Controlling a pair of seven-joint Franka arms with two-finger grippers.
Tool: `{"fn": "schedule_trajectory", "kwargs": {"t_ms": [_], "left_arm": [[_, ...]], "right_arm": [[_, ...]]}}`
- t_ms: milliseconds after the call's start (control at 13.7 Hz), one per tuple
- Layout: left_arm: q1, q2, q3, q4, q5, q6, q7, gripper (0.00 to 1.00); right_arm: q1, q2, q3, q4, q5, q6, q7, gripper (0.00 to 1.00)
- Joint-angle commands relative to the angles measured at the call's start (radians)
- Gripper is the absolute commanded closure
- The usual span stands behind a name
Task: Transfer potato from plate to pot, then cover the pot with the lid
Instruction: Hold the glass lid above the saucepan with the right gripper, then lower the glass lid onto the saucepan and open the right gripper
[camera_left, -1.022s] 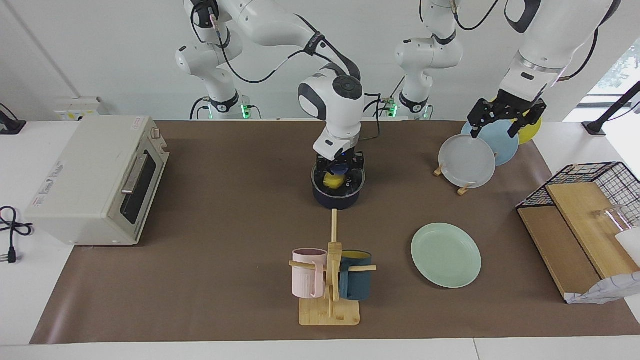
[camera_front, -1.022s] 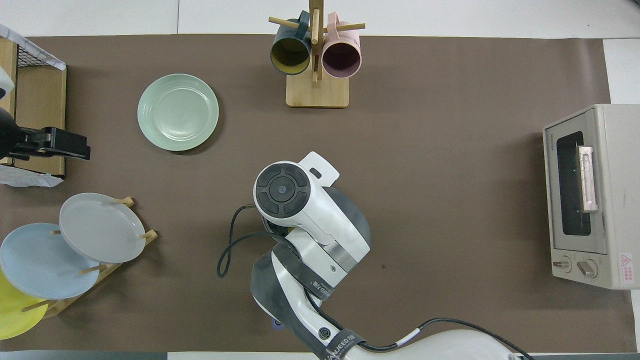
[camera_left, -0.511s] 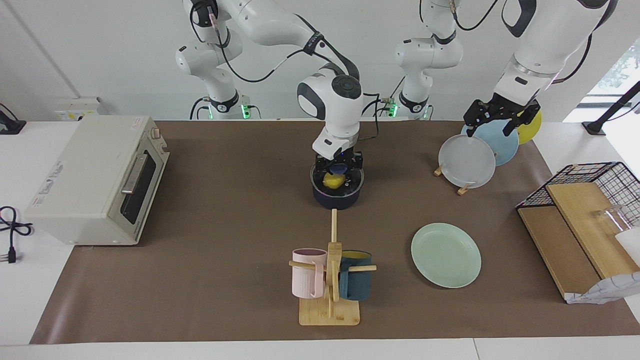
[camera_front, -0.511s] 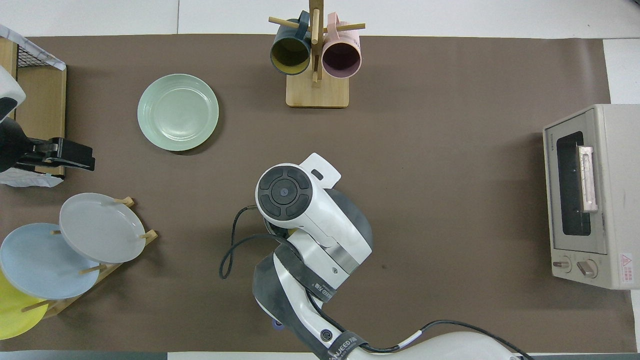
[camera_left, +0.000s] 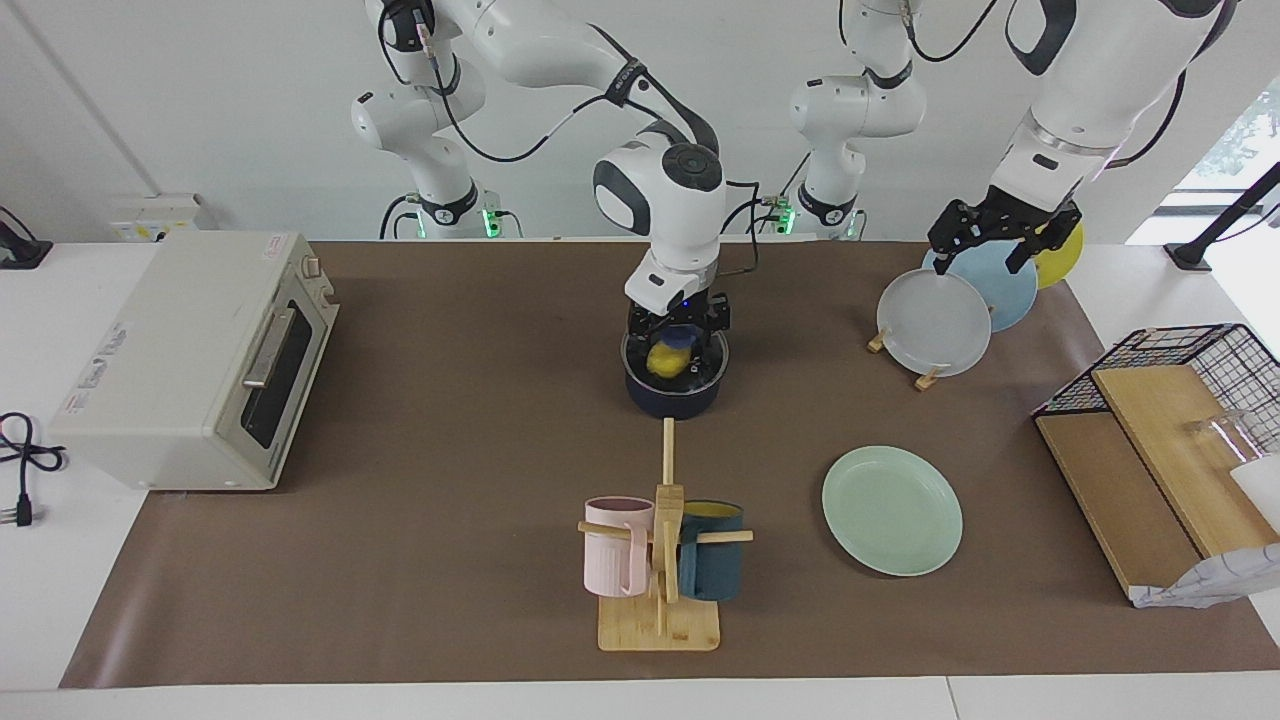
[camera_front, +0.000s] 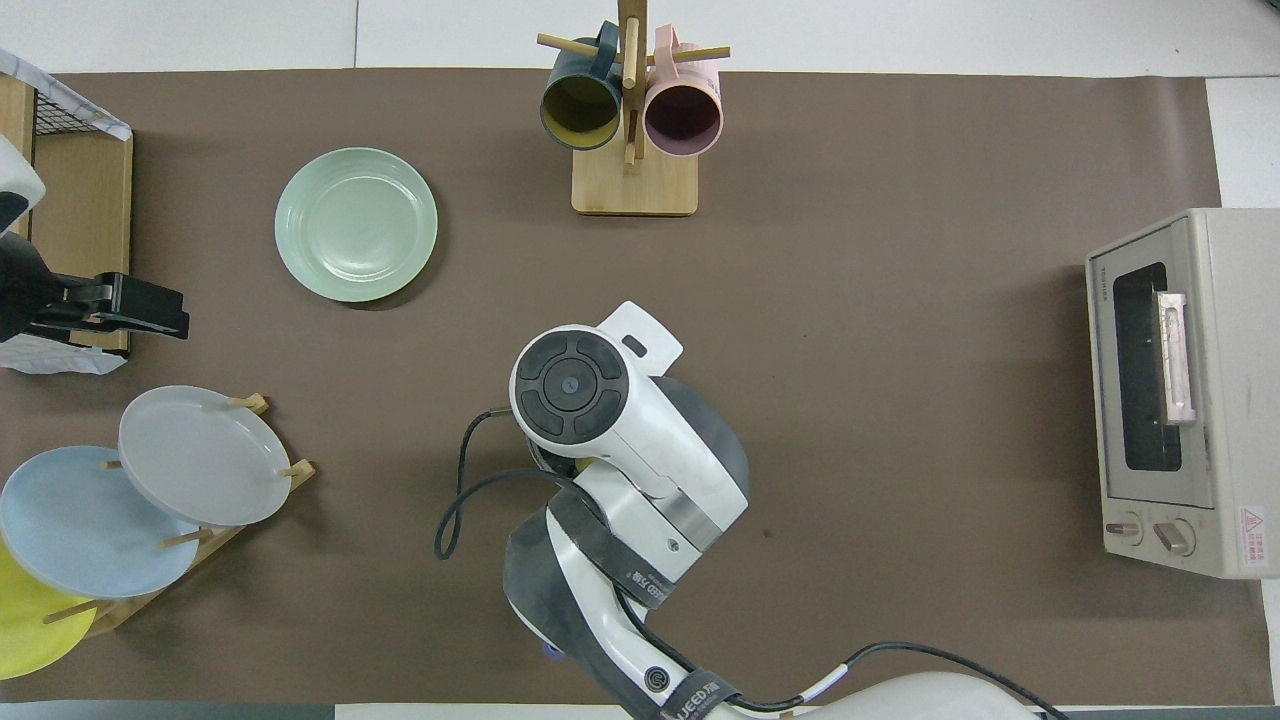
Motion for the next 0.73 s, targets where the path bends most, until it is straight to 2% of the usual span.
{"fn": "schedule_trajectory", "kwargs": {"t_ms": [0, 292, 657], "left_arm": [[-0.023, -0.026, 0.026, -0.027, -0.013, 0.020, 0.000, 0.00], [-0.018, -0.028, 0.023, -0.027, -0.012, 0.016, 0.000, 0.00], [-0.014, -0.029, 0.023, -0.027, -0.012, 0.011, 0.001, 0.00]], "right_arm": [[-0.030, -0.033, -0.004, 0.074, 0.010, -0.089, 0.004, 0.00], [-0.129, -0.065, -0.006, 0.185, 0.003, -0.219, -0.057, 0.00], [-0.436, -0.191, -0.009, 0.170, -0.002, -0.423, -0.581, 0.00]]}}
